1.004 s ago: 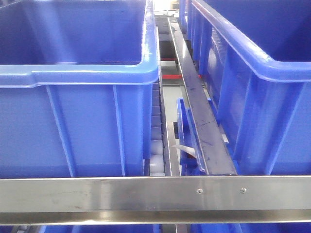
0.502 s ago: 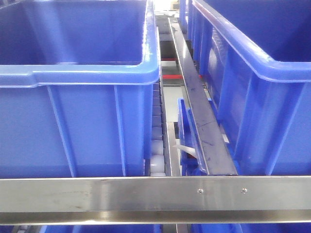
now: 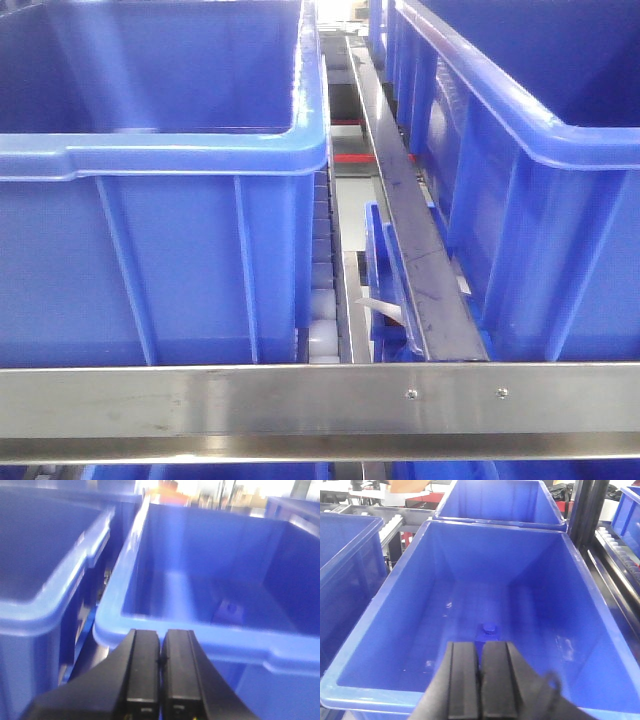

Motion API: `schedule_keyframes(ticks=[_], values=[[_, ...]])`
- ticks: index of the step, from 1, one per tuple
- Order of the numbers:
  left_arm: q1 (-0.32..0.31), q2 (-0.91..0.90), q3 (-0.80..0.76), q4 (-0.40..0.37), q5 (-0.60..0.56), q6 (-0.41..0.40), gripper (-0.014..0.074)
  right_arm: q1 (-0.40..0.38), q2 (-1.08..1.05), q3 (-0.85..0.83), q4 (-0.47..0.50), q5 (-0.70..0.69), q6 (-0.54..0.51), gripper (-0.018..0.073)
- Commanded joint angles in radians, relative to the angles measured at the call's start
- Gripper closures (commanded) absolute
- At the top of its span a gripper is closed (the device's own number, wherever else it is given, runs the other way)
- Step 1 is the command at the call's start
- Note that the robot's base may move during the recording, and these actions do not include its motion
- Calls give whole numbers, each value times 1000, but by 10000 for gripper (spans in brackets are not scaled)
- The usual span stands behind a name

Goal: Pick and sort blue part to right shelf

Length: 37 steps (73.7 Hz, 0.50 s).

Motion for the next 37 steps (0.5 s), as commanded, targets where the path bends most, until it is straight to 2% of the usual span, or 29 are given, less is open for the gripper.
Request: schedule_keyframes(ticks=[1,37], values=[[2,-23,24,-11,-106,1,470,1,15,-23,-2,-89,-10,503],[2,-23,24,-11,-106,1,470,1,15,-23,-2,-90,-10,503]])
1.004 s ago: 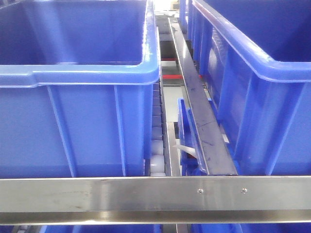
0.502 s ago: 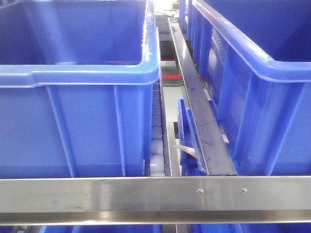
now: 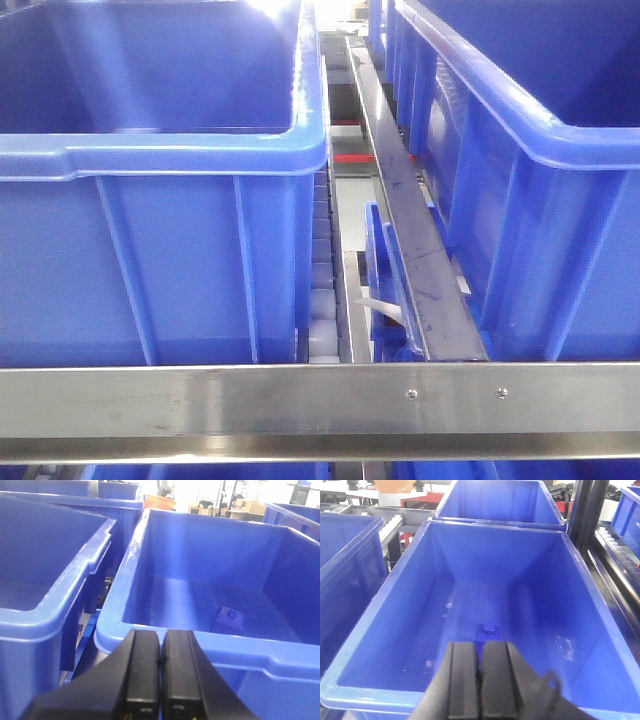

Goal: Pick and sort blue part to right shelf

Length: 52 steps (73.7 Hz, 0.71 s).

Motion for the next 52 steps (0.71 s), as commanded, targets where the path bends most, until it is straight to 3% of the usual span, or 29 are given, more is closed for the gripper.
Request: schedule_keyframes(ticks=[1,18,37,52], values=[[2,-23,24,-11,-95,1,470,1,15,-23,-2,-90,-10,503],[2,-23,24,-11,-95,1,470,1,15,7,-30,-129,-10,503],[2,-21,24,-11,-95,1,470,-31,-64,345,19,-502,-10,503],[2,-21,24,-11,-95,1,470,-50,-182,559,86,-637,-10,503]])
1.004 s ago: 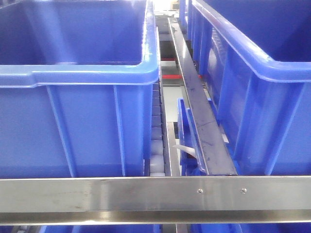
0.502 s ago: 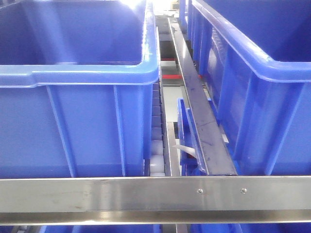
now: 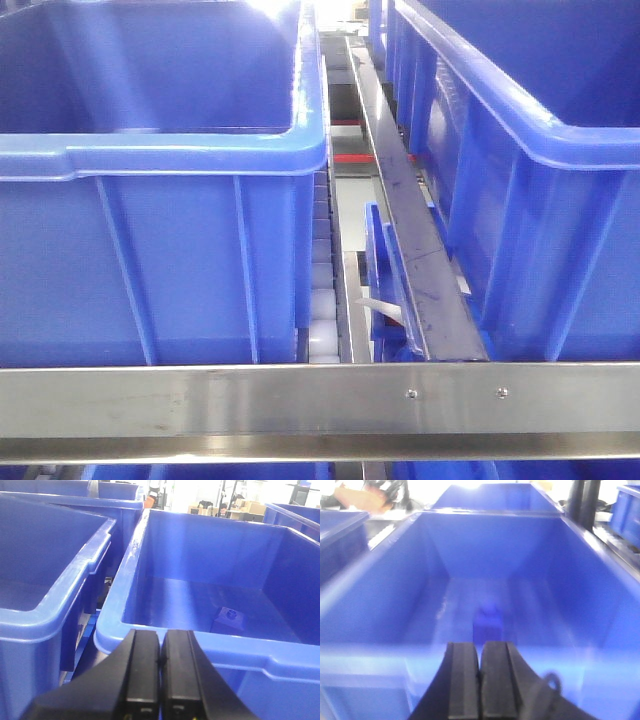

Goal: Pick and sort blue part to right shelf

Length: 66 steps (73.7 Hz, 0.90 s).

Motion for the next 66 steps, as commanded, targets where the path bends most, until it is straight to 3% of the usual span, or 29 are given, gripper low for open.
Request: schedule_keyframes(ticks=[1,9,66], values=[[2,-21,24,-10,-93,1,470,-2,-28,28,16,-131,-10,503],[2,-21,24,-10,-93,1,470,-2,-28,24,16,-80,-10,503],[2,-21,24,-10,-93,1,470,-2,-28,24,22,-80,-9,503]])
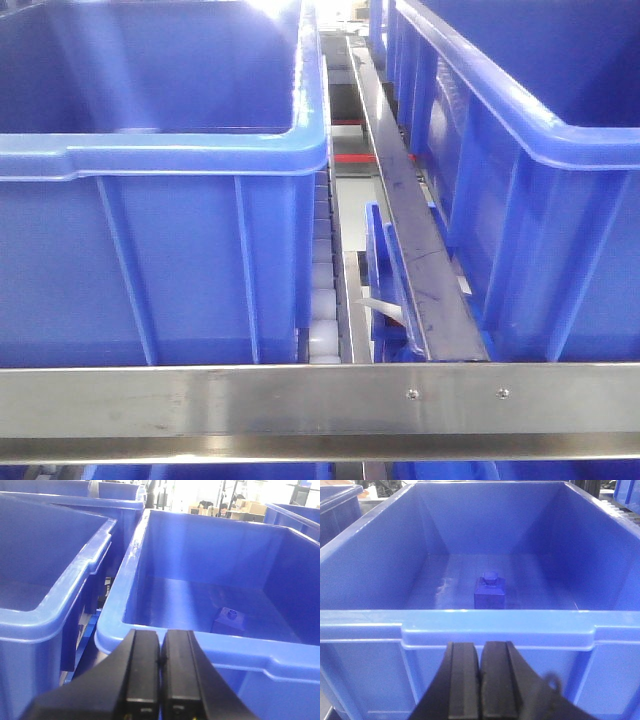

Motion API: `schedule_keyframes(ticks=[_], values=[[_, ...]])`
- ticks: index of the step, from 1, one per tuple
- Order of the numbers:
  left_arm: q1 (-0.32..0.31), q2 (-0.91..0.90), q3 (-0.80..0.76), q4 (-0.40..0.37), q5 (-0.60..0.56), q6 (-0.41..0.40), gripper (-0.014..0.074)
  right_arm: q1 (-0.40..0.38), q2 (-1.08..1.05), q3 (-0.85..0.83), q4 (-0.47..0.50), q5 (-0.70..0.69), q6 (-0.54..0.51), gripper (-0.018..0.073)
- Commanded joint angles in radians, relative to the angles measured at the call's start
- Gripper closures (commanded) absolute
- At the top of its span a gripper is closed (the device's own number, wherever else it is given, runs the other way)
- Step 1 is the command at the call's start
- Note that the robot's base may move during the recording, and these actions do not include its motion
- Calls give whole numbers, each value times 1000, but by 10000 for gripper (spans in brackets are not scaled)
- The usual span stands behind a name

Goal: Pick and sort blue part to right shelf

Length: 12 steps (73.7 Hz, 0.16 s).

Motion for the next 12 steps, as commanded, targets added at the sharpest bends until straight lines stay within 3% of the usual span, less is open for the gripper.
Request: schedule_keyframes(ticks=[1,12], values=[[2,-21,24,-10,-93,1,470,-2,-21,-22,2,-90,-9,503],[2,-21,24,-10,-93,1,470,-2,-21,-22,2,-90,-9,503]])
